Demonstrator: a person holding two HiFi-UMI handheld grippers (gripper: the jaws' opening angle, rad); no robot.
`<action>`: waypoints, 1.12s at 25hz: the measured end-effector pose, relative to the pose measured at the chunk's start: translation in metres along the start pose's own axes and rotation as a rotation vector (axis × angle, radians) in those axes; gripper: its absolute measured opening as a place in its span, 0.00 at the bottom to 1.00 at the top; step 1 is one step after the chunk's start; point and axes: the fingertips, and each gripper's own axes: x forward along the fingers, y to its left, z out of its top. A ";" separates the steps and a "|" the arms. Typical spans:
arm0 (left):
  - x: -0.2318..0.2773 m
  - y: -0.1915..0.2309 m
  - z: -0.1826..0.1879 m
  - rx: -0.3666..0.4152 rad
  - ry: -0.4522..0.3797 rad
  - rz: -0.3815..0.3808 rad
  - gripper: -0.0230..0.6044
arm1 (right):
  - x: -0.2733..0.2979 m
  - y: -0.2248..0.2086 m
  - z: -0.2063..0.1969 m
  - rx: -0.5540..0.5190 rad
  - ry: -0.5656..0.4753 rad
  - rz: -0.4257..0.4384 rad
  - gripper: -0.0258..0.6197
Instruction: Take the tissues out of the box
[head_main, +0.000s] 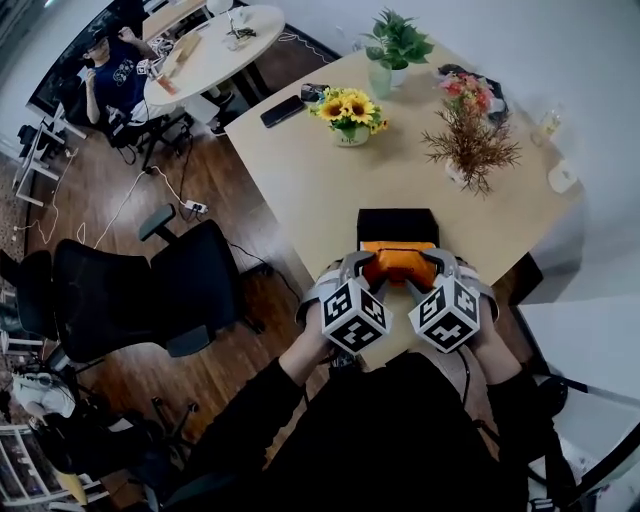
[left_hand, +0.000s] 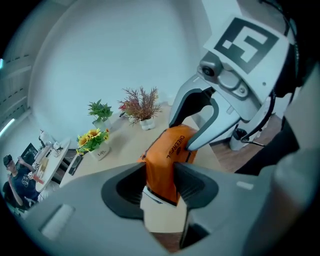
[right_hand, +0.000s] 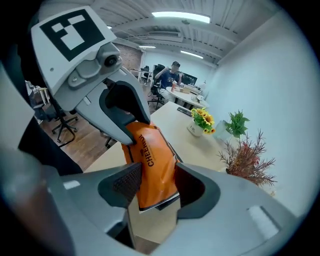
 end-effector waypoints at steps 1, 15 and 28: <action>-0.008 -0.004 -0.002 0.000 -0.004 -0.004 0.28 | -0.006 0.007 0.002 -0.001 0.009 -0.005 0.37; -0.044 -0.089 -0.091 -0.005 0.015 -0.171 0.28 | -0.013 0.134 -0.027 0.066 0.171 0.047 0.36; 0.027 -0.102 -0.124 -0.083 0.143 -0.266 0.28 | 0.061 0.141 -0.076 0.051 0.215 0.221 0.37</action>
